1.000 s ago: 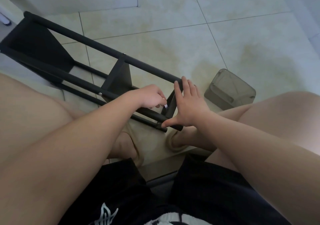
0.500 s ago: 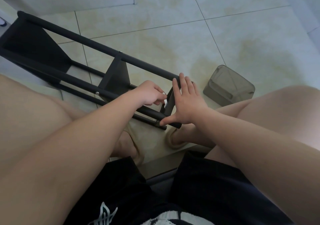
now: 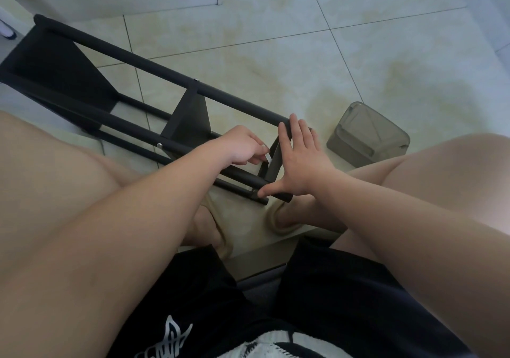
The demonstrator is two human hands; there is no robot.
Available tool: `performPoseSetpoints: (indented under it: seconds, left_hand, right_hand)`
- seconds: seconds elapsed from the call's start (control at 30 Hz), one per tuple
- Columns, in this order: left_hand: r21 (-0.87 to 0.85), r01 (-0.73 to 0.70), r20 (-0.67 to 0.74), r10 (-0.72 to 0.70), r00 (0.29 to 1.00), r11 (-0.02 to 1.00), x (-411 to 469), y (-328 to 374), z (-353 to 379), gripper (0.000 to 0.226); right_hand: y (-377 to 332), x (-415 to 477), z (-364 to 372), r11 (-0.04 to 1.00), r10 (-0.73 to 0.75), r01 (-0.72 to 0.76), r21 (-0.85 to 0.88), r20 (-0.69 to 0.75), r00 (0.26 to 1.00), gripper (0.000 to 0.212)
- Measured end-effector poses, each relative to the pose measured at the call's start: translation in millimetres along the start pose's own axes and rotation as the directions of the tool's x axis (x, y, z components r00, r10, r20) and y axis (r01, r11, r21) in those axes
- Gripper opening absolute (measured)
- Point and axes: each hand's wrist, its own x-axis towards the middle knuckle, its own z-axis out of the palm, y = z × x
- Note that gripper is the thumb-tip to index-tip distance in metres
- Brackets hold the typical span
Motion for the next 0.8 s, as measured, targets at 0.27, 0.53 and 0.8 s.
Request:
performPoseSetpoints:
  seconds: [0.27,0.53,0.8]
  left_hand:
    - [0.085,-0.007,0.035,0.004,0.999,0.996,-1.6,2.1,6.1,0.013]
    - [0.067,-0.011,0.056,0.008,0.998,0.998,-1.6,1.8,3.0,0.014]
    - [0.173,-0.022,0.110,0.003,0.994,0.985,-1.9,1.4,5.7,0.021]
  right_hand:
    - [0.2,0.9,2.1,1.000,0.003,-0.003,0.014,-0.010,1.000,0.161]
    - [0.5,1.0,2.6,1.000,0.004,-0.004,0.019,-0.013,1.000,0.162]
    - [-0.4,0.5,1.2,1.000,0.007,-0.007,0.017,-0.002,1.000,0.161]
